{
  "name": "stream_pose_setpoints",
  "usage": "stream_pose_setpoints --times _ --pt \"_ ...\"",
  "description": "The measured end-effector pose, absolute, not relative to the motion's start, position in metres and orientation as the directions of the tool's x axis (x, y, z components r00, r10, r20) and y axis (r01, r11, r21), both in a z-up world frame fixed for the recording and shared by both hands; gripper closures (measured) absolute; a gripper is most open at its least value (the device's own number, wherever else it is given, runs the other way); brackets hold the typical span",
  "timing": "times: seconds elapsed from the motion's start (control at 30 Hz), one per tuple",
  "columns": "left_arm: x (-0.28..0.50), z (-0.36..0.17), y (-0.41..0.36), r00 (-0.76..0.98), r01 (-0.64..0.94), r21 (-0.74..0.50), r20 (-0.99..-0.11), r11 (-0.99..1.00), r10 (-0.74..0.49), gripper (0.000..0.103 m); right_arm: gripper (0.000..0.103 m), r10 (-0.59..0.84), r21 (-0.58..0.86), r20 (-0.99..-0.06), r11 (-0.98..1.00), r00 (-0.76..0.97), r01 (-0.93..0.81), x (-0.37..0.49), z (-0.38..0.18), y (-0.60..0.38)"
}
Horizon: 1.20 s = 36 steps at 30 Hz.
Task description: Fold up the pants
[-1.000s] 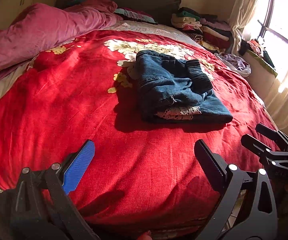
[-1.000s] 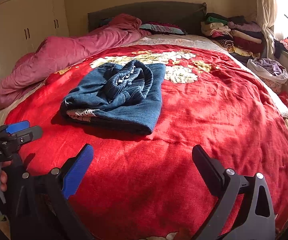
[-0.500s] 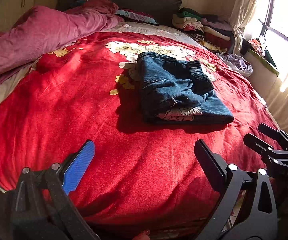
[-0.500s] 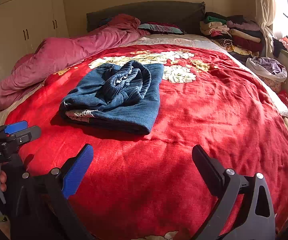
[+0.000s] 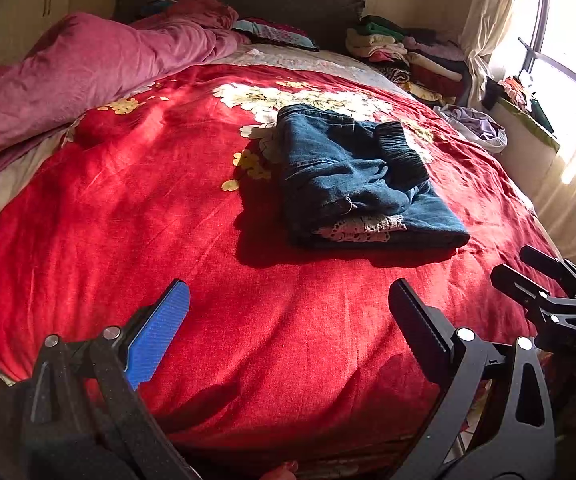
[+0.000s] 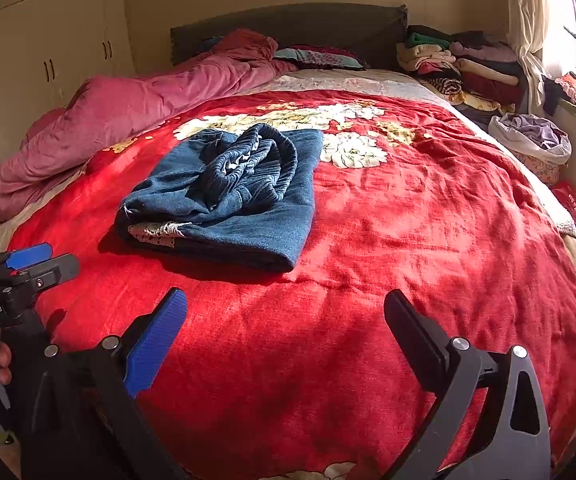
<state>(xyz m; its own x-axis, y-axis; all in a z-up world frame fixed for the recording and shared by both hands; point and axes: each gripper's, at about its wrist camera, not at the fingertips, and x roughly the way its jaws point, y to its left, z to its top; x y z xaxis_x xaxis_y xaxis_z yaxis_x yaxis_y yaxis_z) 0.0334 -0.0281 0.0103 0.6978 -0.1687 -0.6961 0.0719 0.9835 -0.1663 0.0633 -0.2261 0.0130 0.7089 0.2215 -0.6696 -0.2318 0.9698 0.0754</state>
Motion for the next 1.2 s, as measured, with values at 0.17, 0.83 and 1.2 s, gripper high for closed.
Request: stream_pose_setpoints --times 0.17,0.83,1.2 --pt "0.0342 0.0116 -0.0261 0.697 0.066 -0.158 -0.700 0.985 -0.158 0.010 0.005 0.221 0.074 -0.670 0.970 0.709 -0.233 0.0636 0.0129 -0.2257" --pt "0.0339 0.0114 -0.0263 0.693 0.068 -0.156 -0.703 0.986 -0.159 0.010 0.005 0.208 0.062 -0.673 0.972 0.710 -0.226 0.0647 0.0155 -0.2274" --pt "0.0364 0.0087 -0.0252 0.684 0.041 -0.135 -0.719 0.990 -0.126 0.010 0.005 0.205 0.059 -0.674 0.972 0.710 -0.226 0.0657 0.0159 -0.2270"
